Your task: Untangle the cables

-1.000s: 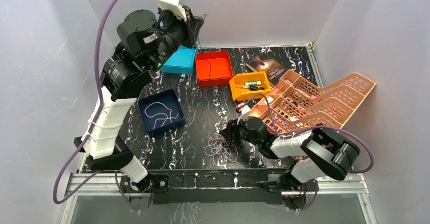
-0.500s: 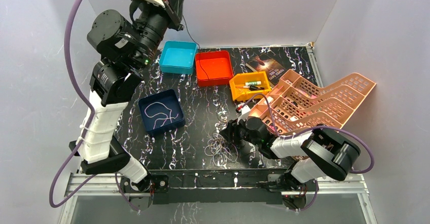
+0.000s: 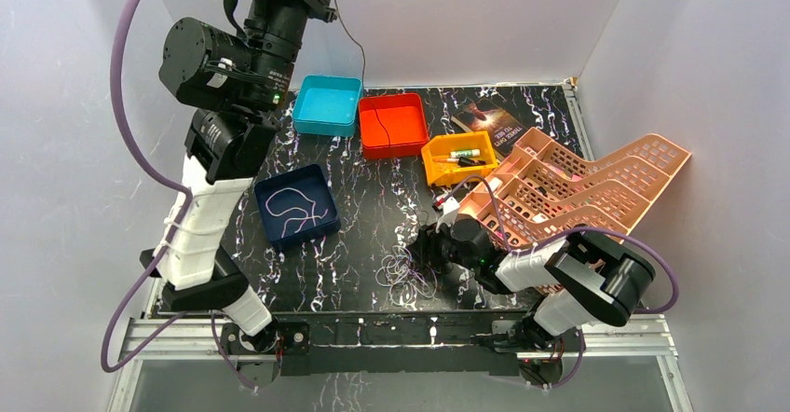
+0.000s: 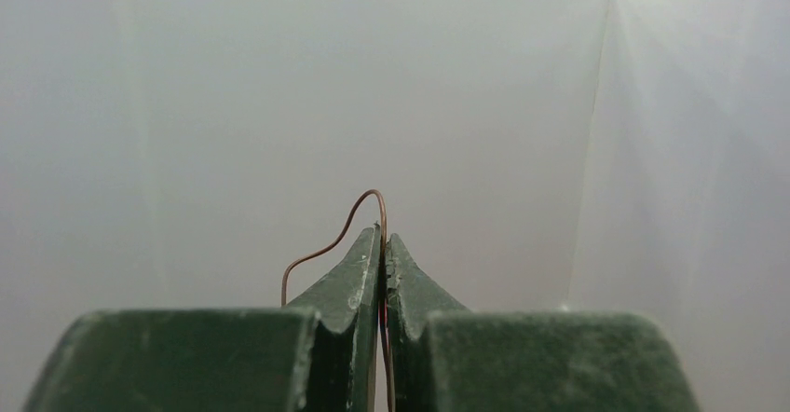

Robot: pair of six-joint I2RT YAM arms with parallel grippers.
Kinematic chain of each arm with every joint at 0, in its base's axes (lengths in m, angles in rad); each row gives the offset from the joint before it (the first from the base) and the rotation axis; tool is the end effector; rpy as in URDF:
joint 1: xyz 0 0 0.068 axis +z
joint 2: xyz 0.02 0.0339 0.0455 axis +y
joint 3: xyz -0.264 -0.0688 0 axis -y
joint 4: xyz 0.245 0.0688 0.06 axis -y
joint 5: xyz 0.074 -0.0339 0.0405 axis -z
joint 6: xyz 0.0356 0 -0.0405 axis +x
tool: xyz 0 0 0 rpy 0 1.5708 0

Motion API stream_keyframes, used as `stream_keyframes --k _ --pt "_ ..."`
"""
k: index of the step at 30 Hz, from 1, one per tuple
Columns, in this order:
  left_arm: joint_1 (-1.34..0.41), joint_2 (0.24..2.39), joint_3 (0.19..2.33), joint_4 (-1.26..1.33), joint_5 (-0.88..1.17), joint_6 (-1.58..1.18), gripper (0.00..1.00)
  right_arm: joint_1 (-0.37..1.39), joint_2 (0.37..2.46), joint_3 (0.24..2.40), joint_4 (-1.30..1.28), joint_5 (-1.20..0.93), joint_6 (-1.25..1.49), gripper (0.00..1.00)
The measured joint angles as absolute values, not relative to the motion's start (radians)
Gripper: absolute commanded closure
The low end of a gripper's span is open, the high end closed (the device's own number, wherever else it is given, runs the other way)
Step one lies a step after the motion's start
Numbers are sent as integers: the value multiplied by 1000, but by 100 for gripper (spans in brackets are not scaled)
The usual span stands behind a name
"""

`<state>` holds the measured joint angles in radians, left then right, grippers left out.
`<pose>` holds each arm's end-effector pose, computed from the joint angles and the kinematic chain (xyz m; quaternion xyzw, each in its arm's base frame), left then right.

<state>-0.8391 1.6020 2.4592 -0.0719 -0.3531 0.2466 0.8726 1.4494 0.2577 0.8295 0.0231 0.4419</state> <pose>0.1556 -0.1549 0.6778 0.0557 0.4064 -0.2012 0.8895 0.1529 0.1810 0.1313 -0.1694 0.8052 0.3396 0.4556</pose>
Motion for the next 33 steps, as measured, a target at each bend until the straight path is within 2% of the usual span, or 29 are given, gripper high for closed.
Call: stream_keyframes --k 10,15,24,29,33 --pt "-839 1666 2483 116 -343 356 100 873 1460 258 848 9 434 36" --pt "-839 1669 2477 159 -338 374 100 873 1457 256 853 -4 434 43" --pt "-839 1525 2196 149 -345 308 100 873 1236 282 744 -9 399 27" --pt "-839 1484 2137 118 -338 244 100 873 1103 359 656 27 364 15" --pt "-839 1475 2135 110 -329 216 100 873 1029 394 604 84 337 13"
